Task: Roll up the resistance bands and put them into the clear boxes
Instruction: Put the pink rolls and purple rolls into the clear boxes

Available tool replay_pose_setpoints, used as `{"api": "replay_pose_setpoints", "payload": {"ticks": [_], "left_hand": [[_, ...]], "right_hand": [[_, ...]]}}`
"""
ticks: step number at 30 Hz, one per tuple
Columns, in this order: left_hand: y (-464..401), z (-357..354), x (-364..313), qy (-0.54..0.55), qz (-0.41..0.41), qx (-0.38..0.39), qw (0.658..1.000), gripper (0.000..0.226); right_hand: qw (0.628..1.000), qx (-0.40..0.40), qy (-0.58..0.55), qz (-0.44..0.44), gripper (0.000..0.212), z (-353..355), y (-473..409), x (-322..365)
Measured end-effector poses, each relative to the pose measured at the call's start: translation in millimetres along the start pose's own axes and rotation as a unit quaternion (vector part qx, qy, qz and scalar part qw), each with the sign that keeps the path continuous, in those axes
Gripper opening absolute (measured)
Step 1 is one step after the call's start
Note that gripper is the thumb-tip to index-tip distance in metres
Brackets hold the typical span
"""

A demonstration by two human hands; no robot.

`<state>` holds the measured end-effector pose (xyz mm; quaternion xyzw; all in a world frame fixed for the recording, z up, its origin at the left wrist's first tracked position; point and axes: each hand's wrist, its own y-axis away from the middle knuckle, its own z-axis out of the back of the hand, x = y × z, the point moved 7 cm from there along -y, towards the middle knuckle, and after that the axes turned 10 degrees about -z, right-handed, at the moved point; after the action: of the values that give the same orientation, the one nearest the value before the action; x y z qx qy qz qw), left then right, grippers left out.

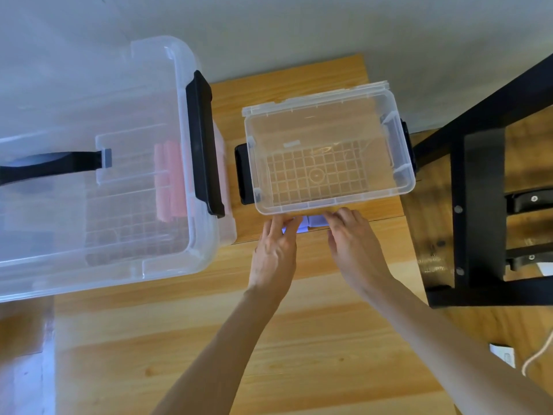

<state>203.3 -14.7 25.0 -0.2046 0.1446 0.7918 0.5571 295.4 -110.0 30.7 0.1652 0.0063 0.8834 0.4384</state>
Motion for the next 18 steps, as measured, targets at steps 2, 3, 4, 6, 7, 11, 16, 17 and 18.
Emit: {"api": "replay_pose_setpoints", "payload": {"ticks": [2,3,4,6,7,11,16,17,18], "left_hand": [[-2.2,-0.9,1.4,0.009,0.012,-0.016,1.000,0.055],[-3.2,-1.2,1.9,0.012,0.017,-0.022,1.000,0.053],[-3.7,-1.7,2.4,0.017,0.023,-0.028,0.999,0.051],[-2.4,-2.8,3.3,0.036,0.037,-0.038,0.998,0.045],[-1.1,-3.5,4.2,0.047,0.046,-0.043,0.997,0.042],[2.7,-7.5,8.8,0.049,0.059,-0.052,0.996,0.034],[5.5,-9.5,12.1,-0.015,0.055,-0.060,0.997,0.032],[7.4,-7.4,11.9,-0.028,0.051,-0.061,0.996,0.030],[10.1,-4.2,11.6,-0.035,0.047,-0.063,0.996,0.027]], "right_hand": [[0.999,-0.027,0.022,0.000,0.032,0.6,-2.1,0.6],[0.999,-0.037,0.033,0.001,0.029,0.0,-3.3,0.6],[0.998,-0.043,0.047,0.003,0.026,-1.0,-4.4,0.4],[0.996,-0.052,0.070,0.006,0.022,-3.7,-5.3,-0.8],[0.996,-0.056,0.076,0.009,0.021,-5.1,-5.2,-1.4],[0.995,-0.064,0.072,0.017,0.020,-6.5,-2.8,-1.2],[0.998,-0.051,0.037,0.006,0.029,-5.0,-4.1,-2.7],[0.999,-0.050,0.016,0.004,0.029,-1.3,-4.0,-3.6],[0.999,-0.048,-0.010,0.000,0.029,3.7,-2.8,-4.3]]}}
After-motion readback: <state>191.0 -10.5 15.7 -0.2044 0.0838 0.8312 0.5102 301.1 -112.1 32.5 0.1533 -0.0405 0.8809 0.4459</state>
